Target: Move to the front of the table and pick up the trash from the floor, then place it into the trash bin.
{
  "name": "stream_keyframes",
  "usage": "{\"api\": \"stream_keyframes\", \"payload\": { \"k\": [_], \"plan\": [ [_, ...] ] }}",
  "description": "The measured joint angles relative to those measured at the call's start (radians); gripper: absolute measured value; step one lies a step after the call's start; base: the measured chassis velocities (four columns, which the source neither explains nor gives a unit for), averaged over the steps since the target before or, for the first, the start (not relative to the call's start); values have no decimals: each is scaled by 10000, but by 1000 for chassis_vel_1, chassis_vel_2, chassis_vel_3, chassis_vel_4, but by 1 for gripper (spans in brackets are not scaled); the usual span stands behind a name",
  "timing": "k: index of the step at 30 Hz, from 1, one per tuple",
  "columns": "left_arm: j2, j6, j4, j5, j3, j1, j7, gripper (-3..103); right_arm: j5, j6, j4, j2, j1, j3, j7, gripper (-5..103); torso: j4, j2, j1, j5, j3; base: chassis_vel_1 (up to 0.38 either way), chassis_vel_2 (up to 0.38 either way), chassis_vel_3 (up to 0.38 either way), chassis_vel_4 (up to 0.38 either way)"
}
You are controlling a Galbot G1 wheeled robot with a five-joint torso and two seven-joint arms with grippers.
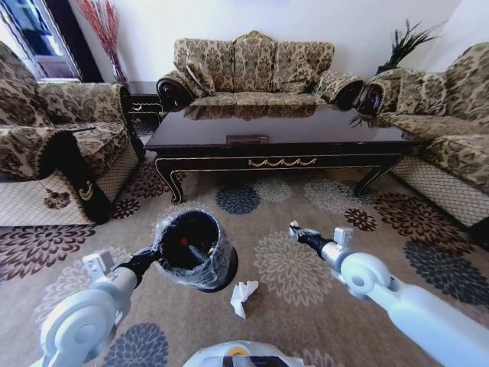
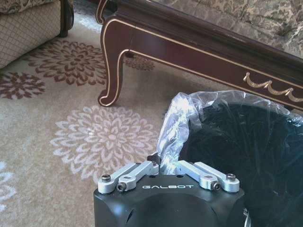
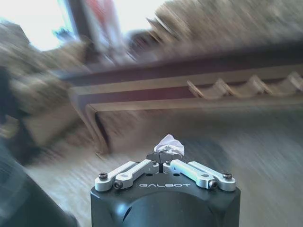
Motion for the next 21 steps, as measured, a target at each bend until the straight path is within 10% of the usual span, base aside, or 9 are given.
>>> {"api": "stream_keyframes", "payload": {
  "k": [12,21],
  "plan": [
    [-139,173,0,13,250,19,-29,4,-2046,3586,-393,287,2526,-2847,-4944,0,-5,0,0,2,1,0,0,0,0],
    [-283,245,0,162,585,-129,21,4,-2461,3799,-873,1327,5617,-6079,-5203,0,0,-1,0,-1,1,0,0,0,0]
  ]
}}
